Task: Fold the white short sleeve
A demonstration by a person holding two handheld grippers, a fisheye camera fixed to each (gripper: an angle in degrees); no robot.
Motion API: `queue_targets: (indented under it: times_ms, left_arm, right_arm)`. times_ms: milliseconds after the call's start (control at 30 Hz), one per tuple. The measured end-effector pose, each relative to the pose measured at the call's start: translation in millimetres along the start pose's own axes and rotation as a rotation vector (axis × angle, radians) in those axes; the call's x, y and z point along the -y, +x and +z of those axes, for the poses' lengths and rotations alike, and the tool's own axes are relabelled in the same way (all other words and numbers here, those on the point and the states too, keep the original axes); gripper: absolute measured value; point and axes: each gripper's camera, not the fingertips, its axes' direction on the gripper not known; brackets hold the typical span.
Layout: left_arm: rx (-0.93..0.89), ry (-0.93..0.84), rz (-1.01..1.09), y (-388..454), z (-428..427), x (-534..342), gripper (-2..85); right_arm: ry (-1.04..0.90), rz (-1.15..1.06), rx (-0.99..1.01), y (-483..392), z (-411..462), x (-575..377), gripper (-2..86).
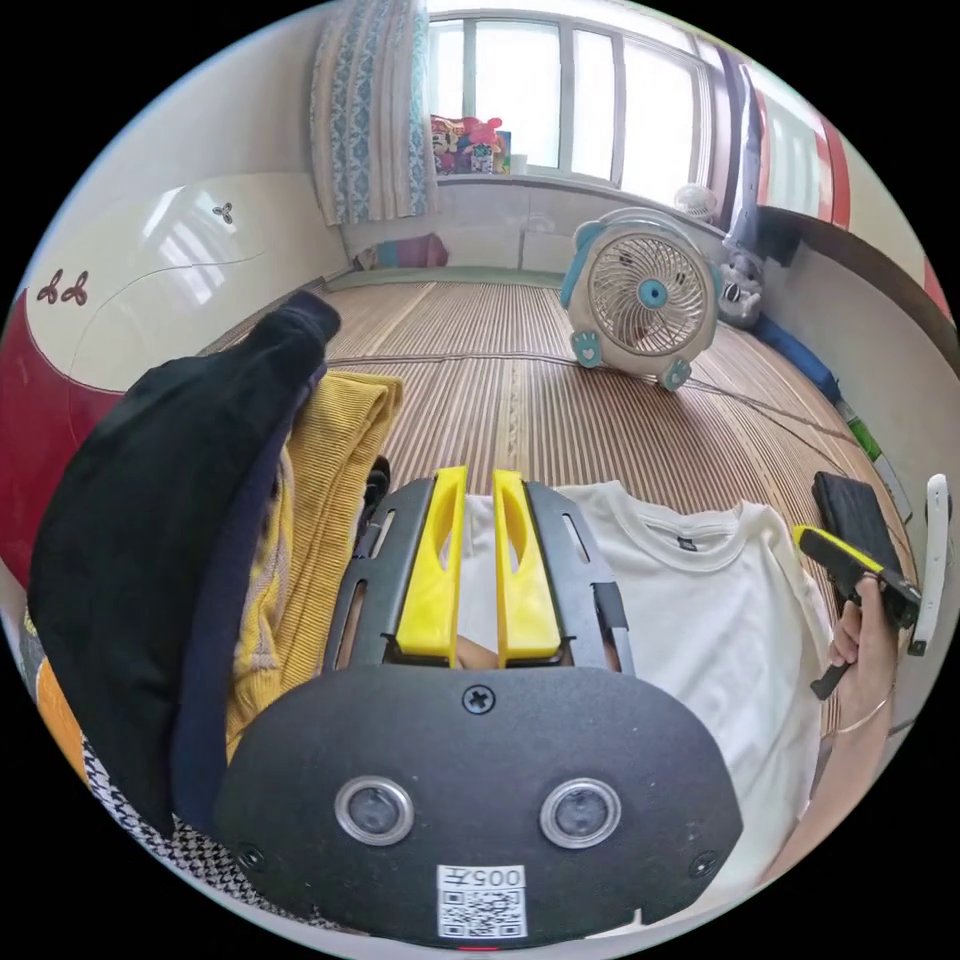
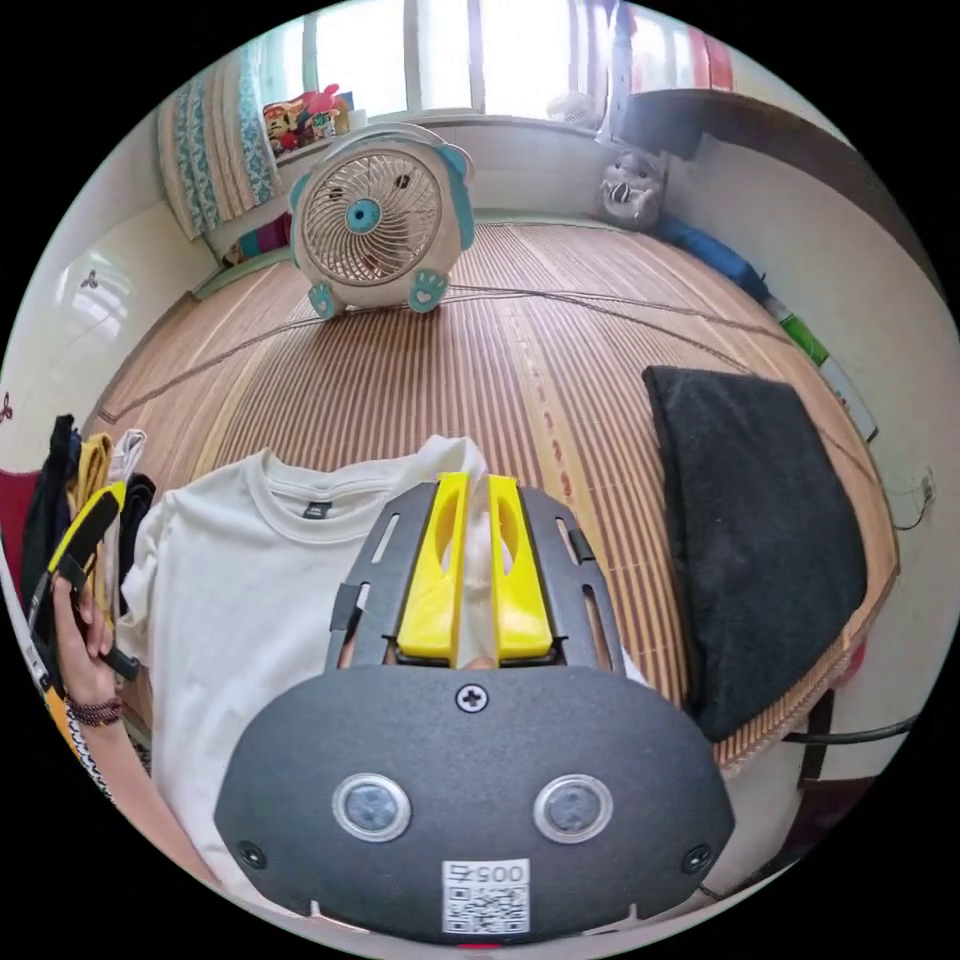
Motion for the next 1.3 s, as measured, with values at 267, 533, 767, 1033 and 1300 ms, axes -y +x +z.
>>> queue_targets:
  times_ms: [267,533,767,1033,1300]
  left_arm:
    - [-0.065,-0.065,0.104,56,44,21,6.1]
    - [-0.127,-0.108,0.111,81,80,33,6.0]
    - [-0.123,-0.122,0.129,100,104,40,5.7]
    - [-0.104,-0.131,0.141,114,122,46,5.4]
    - [-0.106,-0.171,0.16,128,140,51,5.4]
  right_arm:
    - [-0.2,-0.145,0.065,5,23,27,5.9]
    - [-0.446,-0.314,0.014,-19,83,38,7.1]
    - [-0.489,-0.277,-0.041,-16,117,46,-0.6]
    - [-0.024,0.148,-0.31,31,94,65,-0.6]
    - [-0.007,0.23,-0.204,36,110,58,2.9]
